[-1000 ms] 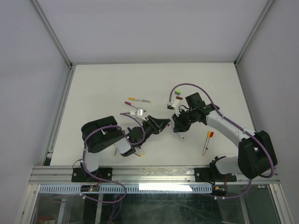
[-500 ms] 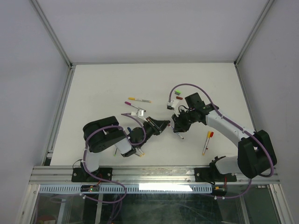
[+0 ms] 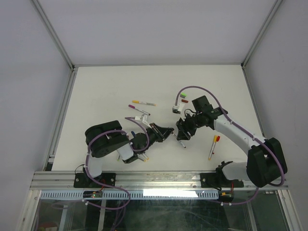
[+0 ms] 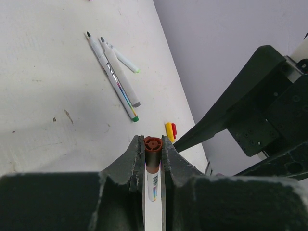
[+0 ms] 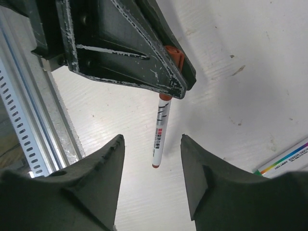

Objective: Open the pen caps
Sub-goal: Open the pen cap from the pen.

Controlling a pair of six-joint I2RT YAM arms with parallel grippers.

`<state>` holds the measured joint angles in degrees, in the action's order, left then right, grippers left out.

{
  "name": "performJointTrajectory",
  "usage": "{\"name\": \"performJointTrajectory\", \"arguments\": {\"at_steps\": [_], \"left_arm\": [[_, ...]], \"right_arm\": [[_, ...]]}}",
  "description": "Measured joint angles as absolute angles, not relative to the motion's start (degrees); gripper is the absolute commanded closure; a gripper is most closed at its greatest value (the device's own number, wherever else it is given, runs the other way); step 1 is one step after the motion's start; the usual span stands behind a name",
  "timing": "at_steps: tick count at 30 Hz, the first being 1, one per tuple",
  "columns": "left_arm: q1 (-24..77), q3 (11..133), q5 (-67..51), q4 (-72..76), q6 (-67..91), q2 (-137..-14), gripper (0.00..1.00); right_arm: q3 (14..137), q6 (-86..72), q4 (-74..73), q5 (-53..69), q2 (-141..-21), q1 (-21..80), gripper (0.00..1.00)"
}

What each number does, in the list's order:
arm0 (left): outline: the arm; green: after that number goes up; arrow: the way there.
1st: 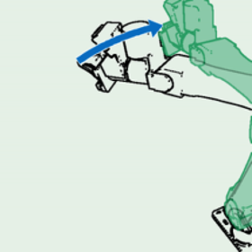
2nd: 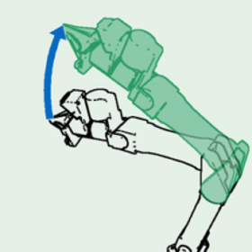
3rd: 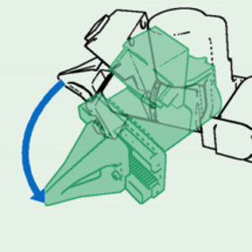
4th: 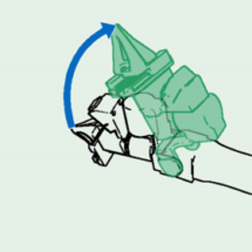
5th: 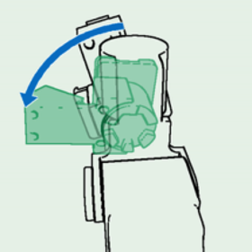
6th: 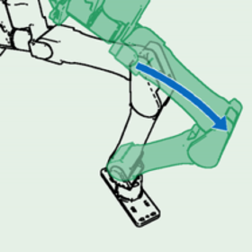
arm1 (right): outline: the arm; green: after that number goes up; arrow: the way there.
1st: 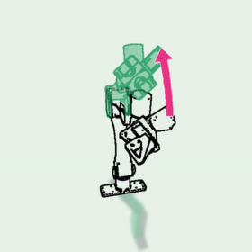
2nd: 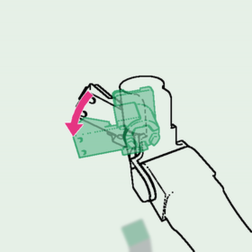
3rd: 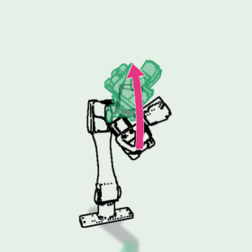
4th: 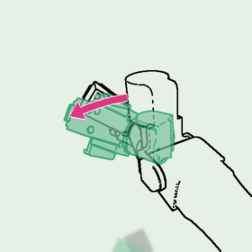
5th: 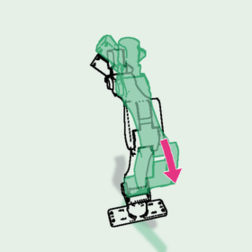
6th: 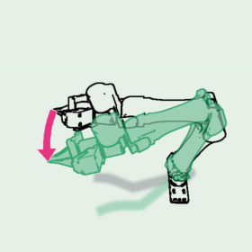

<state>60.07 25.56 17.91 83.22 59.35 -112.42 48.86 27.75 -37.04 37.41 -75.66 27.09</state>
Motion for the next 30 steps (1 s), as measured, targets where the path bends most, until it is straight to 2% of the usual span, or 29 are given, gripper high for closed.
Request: {"name": "performJointTrajectory", "arguments": {"at_steps": [6, 13, 30], "left_arm": [[60.1, 24.2, 17.6, 83.3, 57.1, -110.6, 1.0], [60.1, 23.4, 16.3, 83.6, 54.6, -107.5, 1.0], [60.1, 22.7, 14.2, 83.8, 50.4, -104.4, 1.0]], "right_arm": [[48.9, 28.8, -37.8, 40.1, -73.9, 25.9, 0.36], [48.9, 29.8, -38.7, 42.6, -73.1, 24.9, 0.32], [47.5, 29.7, -35.6, 46.3, -68.6, 24.2, 0.33]]}}
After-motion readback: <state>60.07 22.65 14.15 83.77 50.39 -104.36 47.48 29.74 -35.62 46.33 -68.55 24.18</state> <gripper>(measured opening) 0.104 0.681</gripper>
